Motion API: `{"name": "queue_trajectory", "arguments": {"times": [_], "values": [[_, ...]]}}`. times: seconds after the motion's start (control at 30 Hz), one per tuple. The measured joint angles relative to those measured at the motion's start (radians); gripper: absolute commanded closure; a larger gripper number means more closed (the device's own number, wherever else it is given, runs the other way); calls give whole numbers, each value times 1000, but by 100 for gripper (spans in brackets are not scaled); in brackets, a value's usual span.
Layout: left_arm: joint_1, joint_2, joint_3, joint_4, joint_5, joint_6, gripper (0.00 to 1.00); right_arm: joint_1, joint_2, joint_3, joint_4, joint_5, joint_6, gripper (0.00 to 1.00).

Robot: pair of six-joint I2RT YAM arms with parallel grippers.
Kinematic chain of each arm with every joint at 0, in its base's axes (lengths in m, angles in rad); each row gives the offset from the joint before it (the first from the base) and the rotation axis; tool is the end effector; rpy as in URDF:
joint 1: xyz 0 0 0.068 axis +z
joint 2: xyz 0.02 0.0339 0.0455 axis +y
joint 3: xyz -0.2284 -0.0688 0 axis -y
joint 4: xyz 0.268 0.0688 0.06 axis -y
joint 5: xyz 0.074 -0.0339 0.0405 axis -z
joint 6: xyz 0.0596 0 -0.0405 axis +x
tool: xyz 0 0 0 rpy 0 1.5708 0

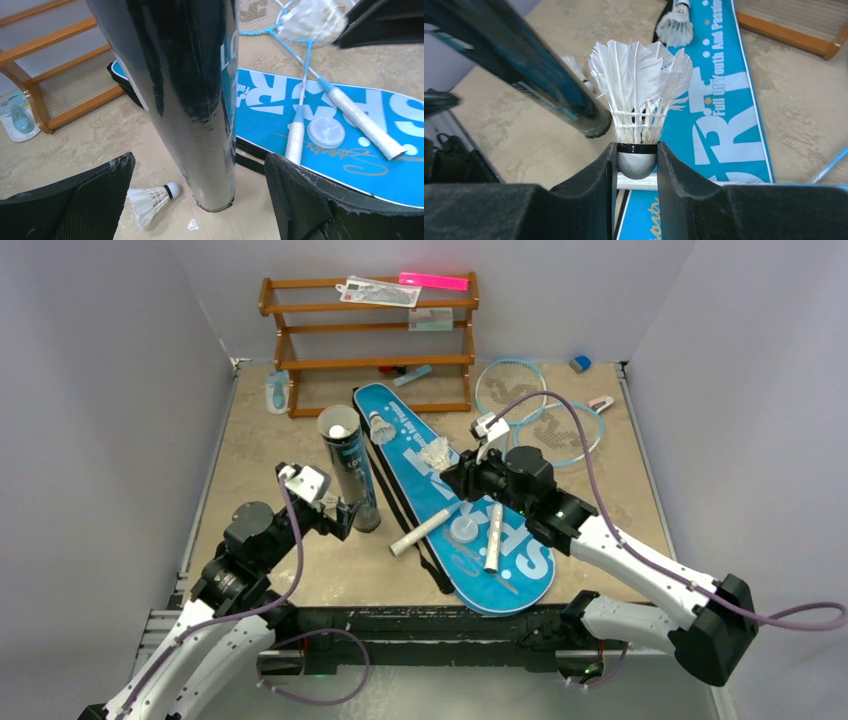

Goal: Pack up the badminton gear
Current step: Pick up the shuttlecock from the racket bag, then pick up the shuttle tube at the center of the board.

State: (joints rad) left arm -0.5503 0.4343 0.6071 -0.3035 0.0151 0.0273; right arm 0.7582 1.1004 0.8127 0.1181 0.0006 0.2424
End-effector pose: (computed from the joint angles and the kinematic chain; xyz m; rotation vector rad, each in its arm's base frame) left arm 0.1691 -0.1048 0.2974 0.5001 1.6434 -0.4021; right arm 0.2339 0.2215 0.2760 -0.4580 1.7382 0.7267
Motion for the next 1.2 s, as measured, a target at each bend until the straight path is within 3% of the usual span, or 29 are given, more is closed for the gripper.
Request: {"name": "queue_trajectory", "arguments": {"times": [0.3, 0.9, 1.2], "values": [[0, 74, -80, 181, -16, 19, 0, 0, -133, -3, -27, -45, 0, 72], [19, 265, -95, 448, -65, 19, 2, 0, -188, -20, -76, -80, -1, 71], [142, 299, -95, 549, 3, 21, 45, 0, -198, -20, -103, -98, -10, 70]]}}
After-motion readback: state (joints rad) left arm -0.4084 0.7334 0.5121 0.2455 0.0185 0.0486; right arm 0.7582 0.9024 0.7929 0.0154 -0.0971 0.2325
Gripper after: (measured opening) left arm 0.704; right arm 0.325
